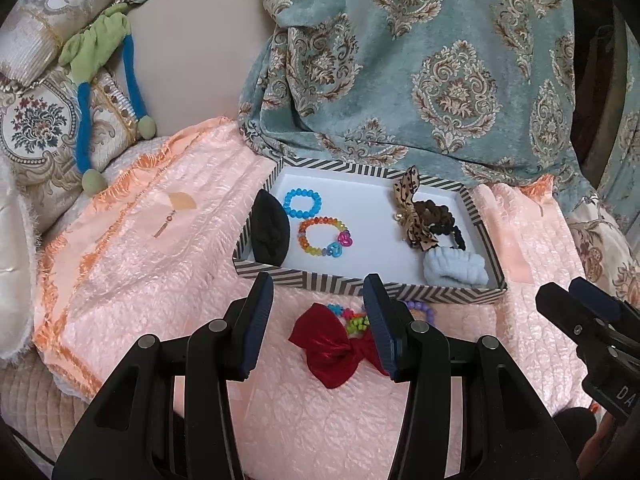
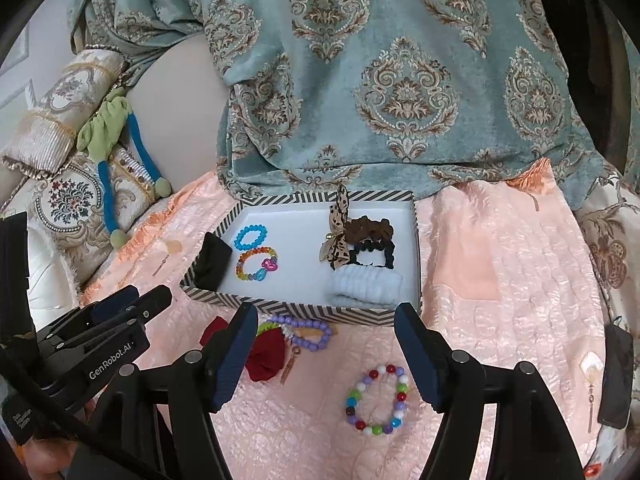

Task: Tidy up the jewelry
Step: 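Withdraw both open tools from the box back over the remaining jewelry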

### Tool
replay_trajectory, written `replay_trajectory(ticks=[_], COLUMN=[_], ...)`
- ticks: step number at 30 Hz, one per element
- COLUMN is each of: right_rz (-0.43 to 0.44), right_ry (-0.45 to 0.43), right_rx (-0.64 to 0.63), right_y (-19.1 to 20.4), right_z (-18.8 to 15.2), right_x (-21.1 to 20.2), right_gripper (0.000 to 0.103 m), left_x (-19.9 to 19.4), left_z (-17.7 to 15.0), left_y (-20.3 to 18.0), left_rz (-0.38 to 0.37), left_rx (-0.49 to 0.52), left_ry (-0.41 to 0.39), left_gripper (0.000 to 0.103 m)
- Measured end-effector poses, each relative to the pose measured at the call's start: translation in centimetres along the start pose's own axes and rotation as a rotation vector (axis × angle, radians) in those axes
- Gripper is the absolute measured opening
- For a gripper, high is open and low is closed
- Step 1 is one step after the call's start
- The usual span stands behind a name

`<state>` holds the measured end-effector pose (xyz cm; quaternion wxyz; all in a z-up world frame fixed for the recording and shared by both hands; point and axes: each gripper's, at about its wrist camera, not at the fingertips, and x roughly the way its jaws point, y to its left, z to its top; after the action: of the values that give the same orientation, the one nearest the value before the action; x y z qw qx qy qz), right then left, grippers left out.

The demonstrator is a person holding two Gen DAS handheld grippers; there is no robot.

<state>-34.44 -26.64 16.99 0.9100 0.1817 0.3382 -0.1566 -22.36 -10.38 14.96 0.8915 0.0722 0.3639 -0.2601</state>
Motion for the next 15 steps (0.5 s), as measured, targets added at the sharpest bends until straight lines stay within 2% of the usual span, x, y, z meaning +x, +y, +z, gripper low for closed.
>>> replay_trajectory(ticks=[15], right_rz=[0.009], right_ry=[-0.017], right_rx=[-0.021], right_y=[0.7], right_z=[-0.8], right_x=[-2.3], right_gripper=[0.072], left_x=[-2.2], left_z=[-0.8], left_y=[-0.3], left_rz=[-0.017], left_rx=[0.005], left_ry=[-0.010], left_gripper=[0.047])
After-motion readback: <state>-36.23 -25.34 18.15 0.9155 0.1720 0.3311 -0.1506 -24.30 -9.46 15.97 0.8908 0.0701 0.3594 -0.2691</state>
